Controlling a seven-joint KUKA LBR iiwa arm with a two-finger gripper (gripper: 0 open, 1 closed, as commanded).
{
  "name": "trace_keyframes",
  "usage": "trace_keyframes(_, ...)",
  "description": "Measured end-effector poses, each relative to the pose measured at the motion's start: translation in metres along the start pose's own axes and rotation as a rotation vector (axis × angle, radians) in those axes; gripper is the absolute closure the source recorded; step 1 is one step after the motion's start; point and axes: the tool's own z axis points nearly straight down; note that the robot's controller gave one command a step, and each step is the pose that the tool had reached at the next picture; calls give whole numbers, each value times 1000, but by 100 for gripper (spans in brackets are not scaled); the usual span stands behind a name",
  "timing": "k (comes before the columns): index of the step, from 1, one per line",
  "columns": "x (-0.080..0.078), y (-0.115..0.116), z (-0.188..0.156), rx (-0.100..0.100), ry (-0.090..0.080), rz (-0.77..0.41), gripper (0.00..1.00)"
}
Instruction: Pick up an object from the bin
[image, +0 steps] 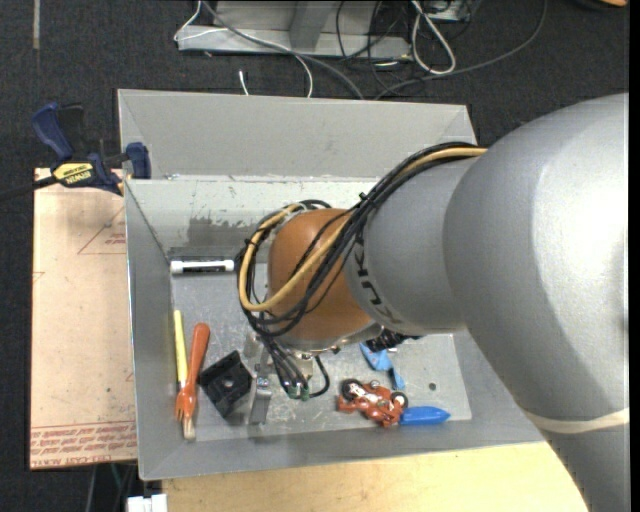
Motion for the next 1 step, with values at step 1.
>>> trace_keyframes(1,12,2,15,-1,2,281,100)
